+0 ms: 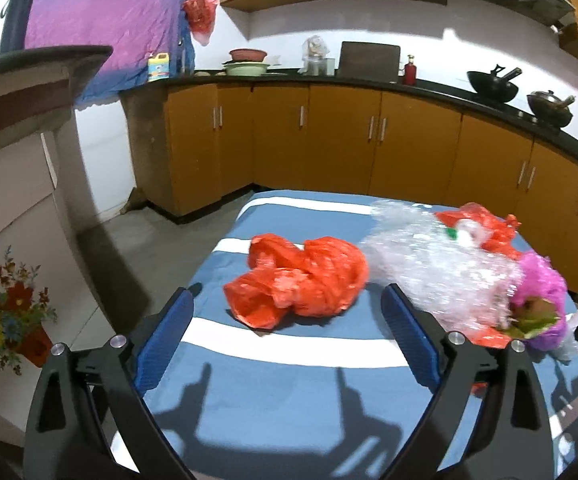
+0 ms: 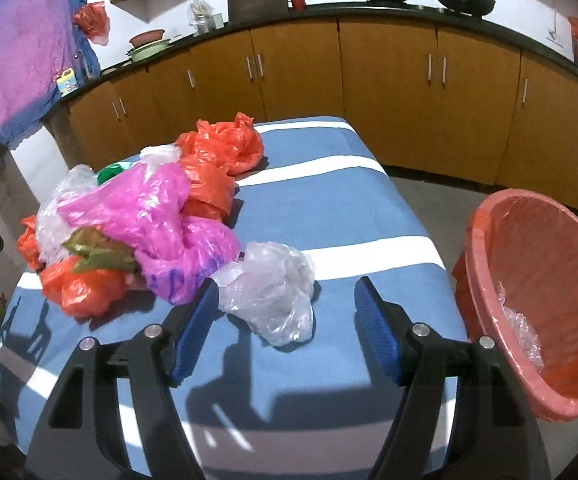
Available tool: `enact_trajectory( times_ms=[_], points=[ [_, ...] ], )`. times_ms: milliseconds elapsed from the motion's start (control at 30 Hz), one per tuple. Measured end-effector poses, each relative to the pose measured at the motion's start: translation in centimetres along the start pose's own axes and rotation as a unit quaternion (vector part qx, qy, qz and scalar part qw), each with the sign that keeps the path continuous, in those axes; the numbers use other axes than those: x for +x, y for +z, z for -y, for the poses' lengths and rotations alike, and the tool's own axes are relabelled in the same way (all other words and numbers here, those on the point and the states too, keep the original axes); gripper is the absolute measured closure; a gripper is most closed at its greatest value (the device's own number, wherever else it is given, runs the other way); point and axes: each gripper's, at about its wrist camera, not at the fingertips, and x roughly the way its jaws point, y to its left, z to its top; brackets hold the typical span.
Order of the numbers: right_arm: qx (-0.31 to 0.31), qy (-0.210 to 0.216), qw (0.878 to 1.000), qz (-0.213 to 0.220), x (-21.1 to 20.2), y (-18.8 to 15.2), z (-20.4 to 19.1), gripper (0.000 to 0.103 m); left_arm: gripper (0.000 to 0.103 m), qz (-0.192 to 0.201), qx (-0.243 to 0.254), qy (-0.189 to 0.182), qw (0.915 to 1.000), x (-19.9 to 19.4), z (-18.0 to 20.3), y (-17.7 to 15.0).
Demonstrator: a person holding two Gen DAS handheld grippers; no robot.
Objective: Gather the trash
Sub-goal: 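Move both tools back to the bag pile on the table, then grasp orange bag with left tool while right tool grasps clear plastic bag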
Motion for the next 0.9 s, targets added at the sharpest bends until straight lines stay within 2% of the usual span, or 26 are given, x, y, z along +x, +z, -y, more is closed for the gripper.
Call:
enact_trajectory(
  times_ms=[200,267,333,467,667,900],
  points=[
    [-0.016,-0.014,1.0,-0.013,1.8,0.5,-0.7,0.035,0.007,-0.012,0.004,0.001,0.9999,2.3,-0.7,0.3],
    [-0.019,-0.014,1.0,-0.019,2.4,0.5,-0.9,0.05,0.007,-0.015,0.008,-0.001,0.9999,2.8,-0.6,0.2],
    [-0.02,-0.014,0.999,-0.029,2.8,0.5,-1.0,0.059,0.007,-0.02,0.013,-0.004,0.9997,3.4,-0.5,0.3],
    [-0.022,-0.019,0.999,-0.028,2.9,0.6,-1.0,0.07,0.007,-0.037,0.007,-0.016,0.9992,4.7,-0.8,0.6],
    [-0.025,-0.025,0.999,-0.027,2.8,0.6,-1.1,0.073,0.007,-0.055,0.013,-0.017,0.9983,6.1,-0.7,1.0],
    [-0.023,-0.027,0.999,-0.027,2.8,0.7,-1.0,0.073,0.007,-0.096,0.019,-0.029,0.9948,8.0,-0.2,1.3]
  ],
)
